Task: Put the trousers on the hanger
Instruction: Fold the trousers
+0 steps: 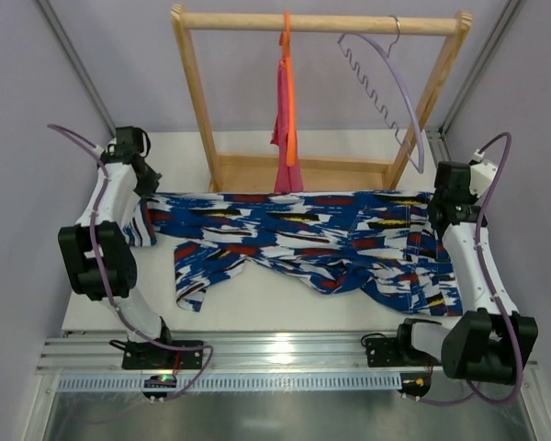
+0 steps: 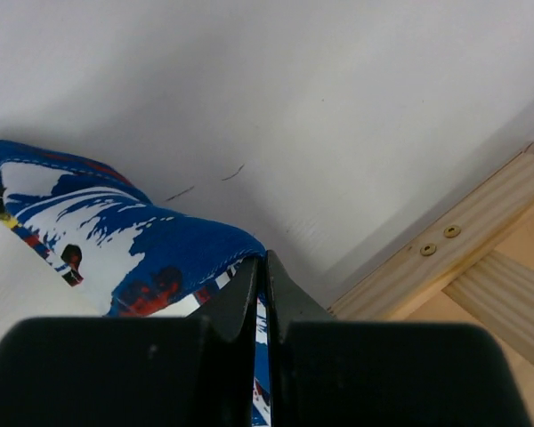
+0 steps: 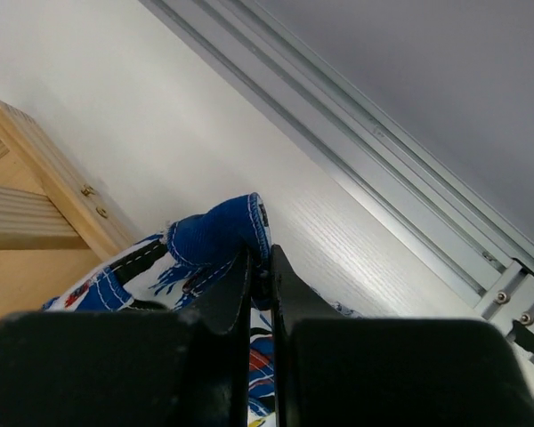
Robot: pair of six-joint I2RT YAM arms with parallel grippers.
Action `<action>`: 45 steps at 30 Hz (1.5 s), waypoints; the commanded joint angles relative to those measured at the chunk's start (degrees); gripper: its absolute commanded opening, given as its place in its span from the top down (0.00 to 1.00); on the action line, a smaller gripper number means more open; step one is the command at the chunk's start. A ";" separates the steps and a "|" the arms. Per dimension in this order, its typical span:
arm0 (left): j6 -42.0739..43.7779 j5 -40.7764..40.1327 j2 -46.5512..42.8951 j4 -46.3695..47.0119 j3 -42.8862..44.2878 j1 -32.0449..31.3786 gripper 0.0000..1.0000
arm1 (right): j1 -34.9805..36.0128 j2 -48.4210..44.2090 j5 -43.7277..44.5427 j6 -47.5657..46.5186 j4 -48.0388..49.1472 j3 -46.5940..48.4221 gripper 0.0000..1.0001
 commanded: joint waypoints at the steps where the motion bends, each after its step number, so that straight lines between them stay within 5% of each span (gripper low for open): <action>1: 2.75 1.97 4.90 1.68 4.73 0.53 1.00 | -1.56 2.52 -0.67 0.01 8.18 2.83 0.96; 8: 6.26 5.93 15.37 -1.31 16.51 0.70 0.99 | -2.80 11.75 -1.11 -0.17 10.82 6.26 0.96; 15: 9.34 6.30 19.96 -6.67 25.48 0.88 0.62 | -3.59 18.70 -0.67 -0.17 10.65 9.78 0.96; 18: 9.96 3.67 18.47 -8.78 25.84 0.97 0.54 | -3.68 19.32 -4.09 -0.61 10.91 10.22 0.92; 21: 10.22 -0.29 14.00 -8.96 22.95 0.88 0.49 | -3.68 18.62 -8.57 -1.40 10.04 10.74 0.69; 24: 9.44 -3.28 7.41 -6.69 13.92 0.79 0.48 | -3.68 15.91 -11.39 -1.22 7.67 10.83 0.57; 33: 3.02 0.40 -3.07 7.02 -13.07 0.88 0.47 | -3.68 2.55 -22.63 1.24 8.18 2.40 0.54; 45: 4.07 -3.19 2.11 8.18 -14.07 -0.09 0.50 | -3.68 -2.82 -26.42 0.19 9.15 -0.77 0.54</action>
